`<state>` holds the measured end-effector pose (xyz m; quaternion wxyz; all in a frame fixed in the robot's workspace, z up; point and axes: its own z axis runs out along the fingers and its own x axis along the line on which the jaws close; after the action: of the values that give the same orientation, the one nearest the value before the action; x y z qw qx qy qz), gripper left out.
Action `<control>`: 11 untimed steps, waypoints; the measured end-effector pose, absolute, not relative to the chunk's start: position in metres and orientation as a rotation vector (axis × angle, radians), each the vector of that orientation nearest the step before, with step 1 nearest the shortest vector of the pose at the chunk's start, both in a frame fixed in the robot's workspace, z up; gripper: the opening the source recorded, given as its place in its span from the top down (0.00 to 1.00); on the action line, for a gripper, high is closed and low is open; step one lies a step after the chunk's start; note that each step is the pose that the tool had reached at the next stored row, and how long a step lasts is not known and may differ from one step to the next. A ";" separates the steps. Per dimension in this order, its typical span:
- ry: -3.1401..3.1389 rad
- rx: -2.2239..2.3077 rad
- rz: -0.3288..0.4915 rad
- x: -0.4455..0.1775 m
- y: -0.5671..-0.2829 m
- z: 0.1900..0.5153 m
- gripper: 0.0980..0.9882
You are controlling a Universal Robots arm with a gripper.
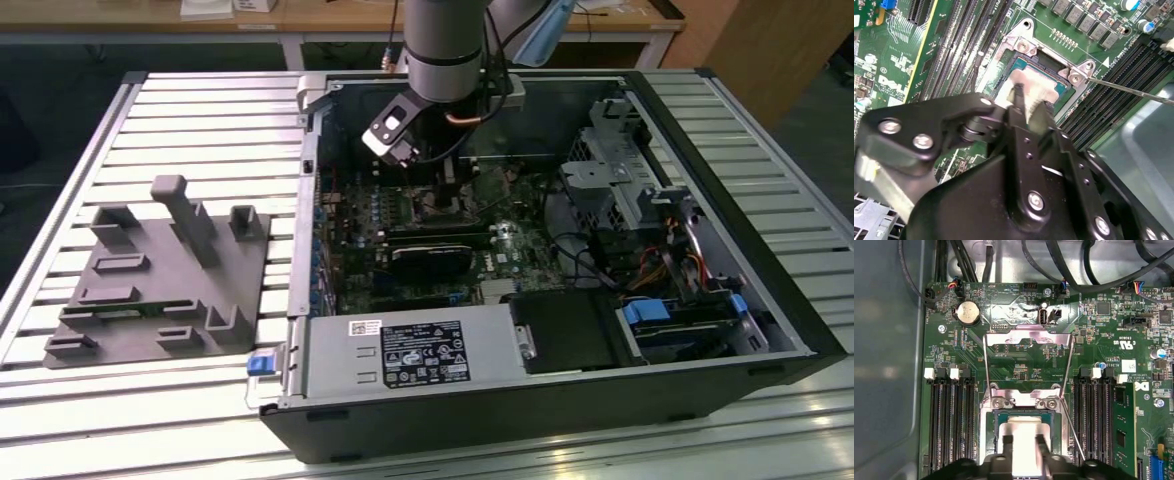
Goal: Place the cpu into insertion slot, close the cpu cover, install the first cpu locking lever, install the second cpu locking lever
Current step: 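Place the cpu into insertion slot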
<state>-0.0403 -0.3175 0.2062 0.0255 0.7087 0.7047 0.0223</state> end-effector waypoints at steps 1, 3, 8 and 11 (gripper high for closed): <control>2.179 2.191 0.069 -0.040 -0.317 0.206 0.77; 2.179 2.191 0.069 -0.040 -0.317 0.206 0.84; 2.179 2.191 0.069 -0.040 -0.317 0.207 0.99; 2.179 2.191 0.069 -0.040 -0.317 0.207 0.99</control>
<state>-0.0403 -0.3175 0.2068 0.0255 0.7087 0.7047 0.0223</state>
